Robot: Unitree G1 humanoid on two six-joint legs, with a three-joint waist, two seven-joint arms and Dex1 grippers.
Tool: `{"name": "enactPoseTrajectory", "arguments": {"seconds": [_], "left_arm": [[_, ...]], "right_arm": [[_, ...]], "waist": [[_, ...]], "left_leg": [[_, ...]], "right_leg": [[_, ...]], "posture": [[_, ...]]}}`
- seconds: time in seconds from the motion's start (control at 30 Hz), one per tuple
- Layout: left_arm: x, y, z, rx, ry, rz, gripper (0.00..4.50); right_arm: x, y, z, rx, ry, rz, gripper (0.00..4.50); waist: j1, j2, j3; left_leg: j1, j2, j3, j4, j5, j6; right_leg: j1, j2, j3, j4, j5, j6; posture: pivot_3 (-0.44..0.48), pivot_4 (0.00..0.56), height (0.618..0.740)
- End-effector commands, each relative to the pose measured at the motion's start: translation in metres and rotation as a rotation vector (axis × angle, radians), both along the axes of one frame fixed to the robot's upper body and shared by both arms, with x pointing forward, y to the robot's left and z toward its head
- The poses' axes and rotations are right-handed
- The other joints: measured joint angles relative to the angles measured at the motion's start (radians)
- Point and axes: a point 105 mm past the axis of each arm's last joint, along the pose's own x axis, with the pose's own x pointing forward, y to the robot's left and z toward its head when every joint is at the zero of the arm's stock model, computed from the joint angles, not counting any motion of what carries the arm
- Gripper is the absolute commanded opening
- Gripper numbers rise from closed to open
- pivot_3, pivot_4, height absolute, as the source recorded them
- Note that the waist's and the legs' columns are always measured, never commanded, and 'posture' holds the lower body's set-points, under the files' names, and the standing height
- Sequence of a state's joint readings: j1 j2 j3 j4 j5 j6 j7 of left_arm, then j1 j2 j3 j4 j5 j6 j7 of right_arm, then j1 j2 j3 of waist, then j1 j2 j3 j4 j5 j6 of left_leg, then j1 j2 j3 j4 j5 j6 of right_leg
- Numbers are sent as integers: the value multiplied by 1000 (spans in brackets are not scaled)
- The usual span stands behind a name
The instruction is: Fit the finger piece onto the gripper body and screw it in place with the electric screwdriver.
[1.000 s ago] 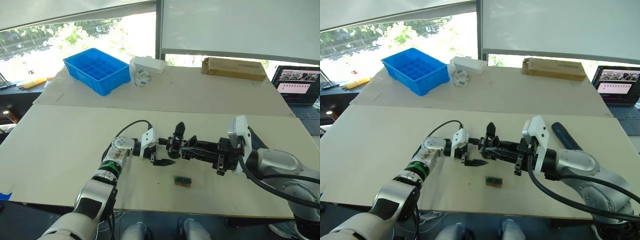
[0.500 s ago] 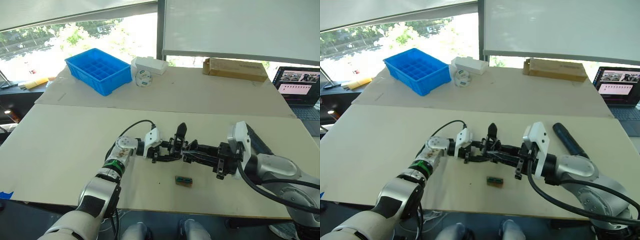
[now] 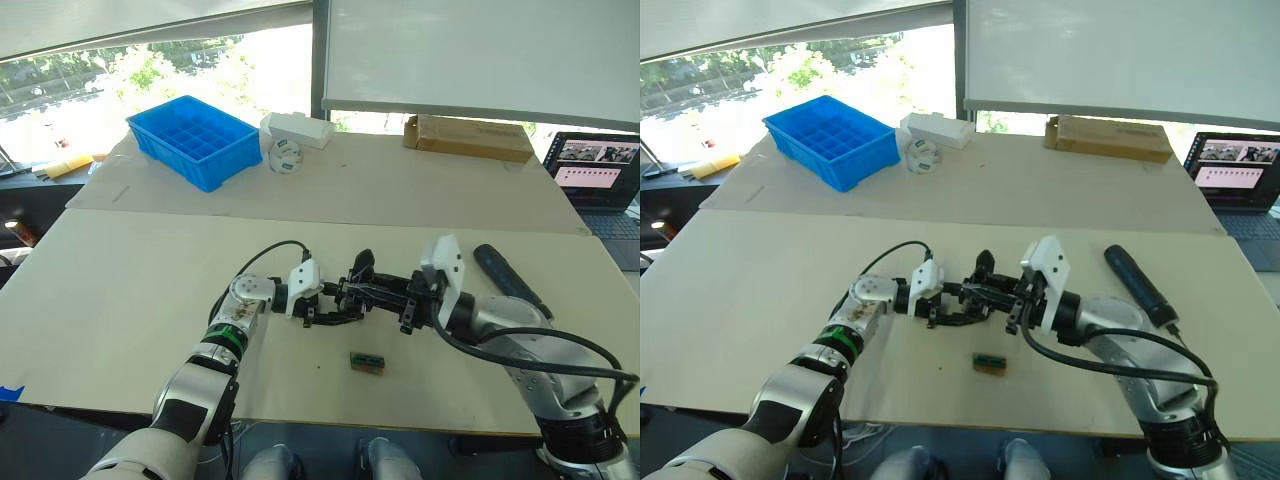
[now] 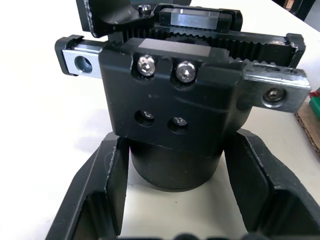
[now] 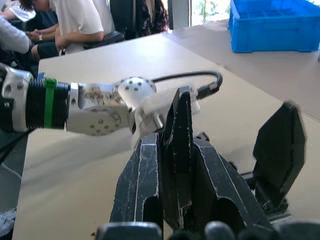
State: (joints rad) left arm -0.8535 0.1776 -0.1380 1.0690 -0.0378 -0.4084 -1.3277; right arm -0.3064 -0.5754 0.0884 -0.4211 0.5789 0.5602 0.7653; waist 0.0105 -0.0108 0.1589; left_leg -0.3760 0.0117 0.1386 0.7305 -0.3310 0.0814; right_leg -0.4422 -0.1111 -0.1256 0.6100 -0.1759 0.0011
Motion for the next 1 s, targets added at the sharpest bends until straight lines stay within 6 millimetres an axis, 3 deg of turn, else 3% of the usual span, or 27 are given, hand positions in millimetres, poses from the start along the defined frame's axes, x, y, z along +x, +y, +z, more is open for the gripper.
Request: {"name": "enactPoseTrajectory", "arguments": {"seconds": [0.03,0.43,1.0], "left_arm": [[-5,-1,-8,39,24,-25,2277],[-13,0,-19,73,83,-42,2277],[-16,1,-20,64,99,-41,2277]], "right_arm": [[-1,6,10,3,-76,37,390],[7,11,2,-23,-79,45,390],[20,1,-32,-143,58,7,390]], "waist": [[-1,0,0],[-3,0,0],[-9,1,-3]], "left_leg": [[0,0,0,0,0,0],[1,0,0,0,0,0],[4,0,1,0,0,-1]], "right_leg": [[0,0,0,0,0,0],[1,0,0,0,0,0],[2,0,1,0,0,0]], "posture": [[0,150,740],[0,150,740],[0,150,740]]}}
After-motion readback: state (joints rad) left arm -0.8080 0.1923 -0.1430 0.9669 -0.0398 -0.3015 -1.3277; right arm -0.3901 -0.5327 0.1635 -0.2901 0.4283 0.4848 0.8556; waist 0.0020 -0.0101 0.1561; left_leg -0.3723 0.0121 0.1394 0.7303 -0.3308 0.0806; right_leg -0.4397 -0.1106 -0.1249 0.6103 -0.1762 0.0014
